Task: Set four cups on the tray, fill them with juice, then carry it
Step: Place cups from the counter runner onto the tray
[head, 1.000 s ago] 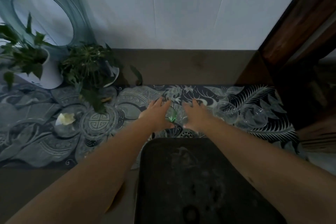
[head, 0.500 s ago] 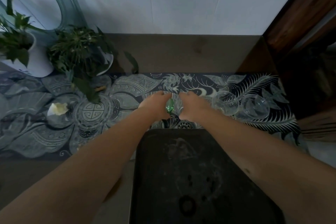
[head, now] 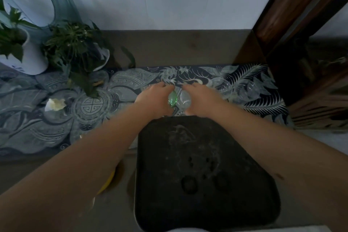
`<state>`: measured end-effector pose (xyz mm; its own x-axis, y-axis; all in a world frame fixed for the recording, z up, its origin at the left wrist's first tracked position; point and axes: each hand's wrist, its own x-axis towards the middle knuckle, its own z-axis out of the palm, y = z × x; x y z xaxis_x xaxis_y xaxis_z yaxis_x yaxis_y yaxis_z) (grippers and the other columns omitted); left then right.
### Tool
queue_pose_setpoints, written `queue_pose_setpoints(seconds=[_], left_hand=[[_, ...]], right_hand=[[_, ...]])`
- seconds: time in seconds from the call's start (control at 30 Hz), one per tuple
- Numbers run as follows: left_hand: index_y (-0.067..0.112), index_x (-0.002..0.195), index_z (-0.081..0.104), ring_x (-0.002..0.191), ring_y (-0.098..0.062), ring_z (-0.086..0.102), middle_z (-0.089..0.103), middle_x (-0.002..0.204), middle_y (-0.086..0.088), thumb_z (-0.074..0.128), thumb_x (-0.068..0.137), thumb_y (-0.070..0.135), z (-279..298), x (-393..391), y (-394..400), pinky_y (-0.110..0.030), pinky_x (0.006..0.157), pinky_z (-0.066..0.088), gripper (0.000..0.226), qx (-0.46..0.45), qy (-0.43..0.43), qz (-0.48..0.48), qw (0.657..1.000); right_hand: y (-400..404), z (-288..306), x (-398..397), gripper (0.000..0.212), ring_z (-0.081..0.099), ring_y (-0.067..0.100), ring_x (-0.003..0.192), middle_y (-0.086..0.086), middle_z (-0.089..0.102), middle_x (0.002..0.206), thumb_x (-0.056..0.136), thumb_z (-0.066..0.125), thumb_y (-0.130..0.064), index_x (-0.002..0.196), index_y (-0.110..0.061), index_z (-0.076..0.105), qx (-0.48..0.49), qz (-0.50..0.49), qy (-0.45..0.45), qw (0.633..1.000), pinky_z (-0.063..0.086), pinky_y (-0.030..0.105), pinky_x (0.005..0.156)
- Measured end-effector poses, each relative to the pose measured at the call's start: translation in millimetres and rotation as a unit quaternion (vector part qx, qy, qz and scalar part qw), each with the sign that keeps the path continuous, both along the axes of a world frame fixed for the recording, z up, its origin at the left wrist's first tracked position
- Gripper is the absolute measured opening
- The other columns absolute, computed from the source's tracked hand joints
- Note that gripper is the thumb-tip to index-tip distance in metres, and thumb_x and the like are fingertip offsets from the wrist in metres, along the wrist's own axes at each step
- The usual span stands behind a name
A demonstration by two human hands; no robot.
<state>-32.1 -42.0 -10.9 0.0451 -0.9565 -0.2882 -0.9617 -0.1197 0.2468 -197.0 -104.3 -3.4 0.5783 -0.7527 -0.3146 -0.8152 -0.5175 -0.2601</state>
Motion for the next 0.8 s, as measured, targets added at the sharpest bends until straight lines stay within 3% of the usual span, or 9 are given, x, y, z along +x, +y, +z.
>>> queue_pose_setpoints(seconds=[0.1,0.2,0.3,0.43,0.6,0.8], left_hand=[[0.027,0.149,0.033,0.129,-0.030,0.048,0.045,0.143,-0.004,0.075,0.076,0.039,7,-14,20,-0.046,0.099,0.048,0.085,0.008,0.006,-0.015,1.000],[0.025,0.149,0.034,0.127,-0.031,0.050,0.047,0.142,-0.005,0.076,0.077,0.037,10,-30,43,-0.045,0.099,0.047,0.084,0.013,0.012,-0.028,0.999],[0.026,0.149,0.035,0.127,-0.028,0.049,0.047,0.142,-0.002,0.075,0.075,0.038,7,-47,64,-0.045,0.098,0.049,0.085,0.015,0.011,-0.033,0.999],[0.025,0.149,0.035,0.124,-0.031,0.050,0.049,0.136,-0.004,0.074,0.074,0.040,-2,-69,89,-0.048,0.098,0.048,0.086,0.032,0.015,-0.029,0.999],[0.026,0.150,0.033,0.130,-0.030,0.046,0.042,0.145,-0.003,0.077,0.075,0.038,-16,-99,122,-0.041,0.102,0.044,0.088,0.053,0.031,-0.027,0.998],[0.027,0.151,0.029,0.129,-0.031,0.045,0.040,0.146,-0.001,0.078,0.076,0.037,-34,-128,152,-0.043,0.102,0.044,0.091,0.085,0.045,-0.018,0.995]], right_hand=[[24,4,-17,0.091,0.048,0.028,0.131,0.004,0.042,0.149,0.071,0.078,-0.031,0.149,-0.027,0.030,0.012,0.005,0.002,1.000,0.046,0.043,0.097],[46,1,-37,0.090,0.052,0.029,0.125,0.003,0.047,0.144,0.069,0.079,-0.034,0.146,-0.029,0.033,0.017,0.008,0.005,1.000,0.049,0.047,0.095],[63,-4,-59,0.086,0.056,0.027,0.118,0.001,0.053,0.135,0.066,0.080,-0.034,0.141,-0.028,0.039,0.025,0.015,0.003,1.000,0.051,0.045,0.091],[82,-13,-87,0.090,0.051,0.028,0.126,0.002,0.046,0.143,0.068,0.077,-0.036,0.147,-0.026,0.034,0.043,0.027,0.010,0.999,0.048,0.044,0.095],[105,-25,-120,0.088,0.056,0.030,0.117,-0.001,0.048,0.134,0.068,0.073,-0.039,0.146,-0.029,0.034,0.056,0.036,0.027,0.997,0.049,0.044,0.089],[127,-40,-152,0.084,0.054,0.029,0.118,0.000,0.048,0.133,0.072,0.074,-0.036,0.146,-0.026,0.035,0.080,0.055,0.029,0.995,0.048,0.041,0.087]])
